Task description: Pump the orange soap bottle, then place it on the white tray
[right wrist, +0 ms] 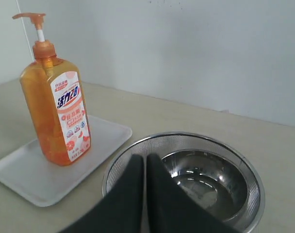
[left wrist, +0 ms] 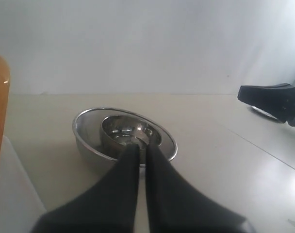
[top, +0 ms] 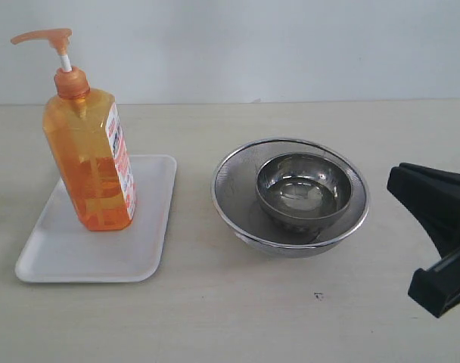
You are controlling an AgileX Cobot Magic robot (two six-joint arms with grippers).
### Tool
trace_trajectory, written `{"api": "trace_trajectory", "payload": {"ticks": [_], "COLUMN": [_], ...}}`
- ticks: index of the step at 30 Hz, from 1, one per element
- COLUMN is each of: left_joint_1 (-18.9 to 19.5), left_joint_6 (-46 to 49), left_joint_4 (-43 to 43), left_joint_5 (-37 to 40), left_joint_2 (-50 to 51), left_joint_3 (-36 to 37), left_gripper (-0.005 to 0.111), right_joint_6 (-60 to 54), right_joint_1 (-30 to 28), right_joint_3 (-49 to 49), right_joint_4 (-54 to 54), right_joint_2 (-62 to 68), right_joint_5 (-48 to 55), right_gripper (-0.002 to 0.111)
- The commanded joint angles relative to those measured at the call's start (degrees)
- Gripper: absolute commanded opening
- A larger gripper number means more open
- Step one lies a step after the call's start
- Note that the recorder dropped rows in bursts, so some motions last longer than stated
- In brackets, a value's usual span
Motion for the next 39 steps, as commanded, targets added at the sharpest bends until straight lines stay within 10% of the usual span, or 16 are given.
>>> {"api": "trace_trajectory", "payload": {"ticks": [1,32,39], "left_joint_1": [0.03,0.03,0.03], "left_joint_6": [4.23,4.23,11.2], "left_joint_4": [-4.83,-4.7,-13.28], "left_joint_5": [0.91,-7.63,2.53], "left_joint_2": [-0.42,-0.69,-5.42], "left_joint_3": [0.56,1.0,1.0], "left_gripper": [0.005,0.005,0.005], "right_joint_6": [-0.42,-0.14,-0.36], "right_joint_1": [-0.08,-0.08,-0.08], "right_joint_3": [0.21,0.21,0.21], "right_joint_4": [0.07,0.07,0.07], "right_joint_2": [-0.35,-0.35,-0.35], "right_joint_5": [3.29,8.57,8.56], "right_gripper": [0.0,0.0,0.0]}}
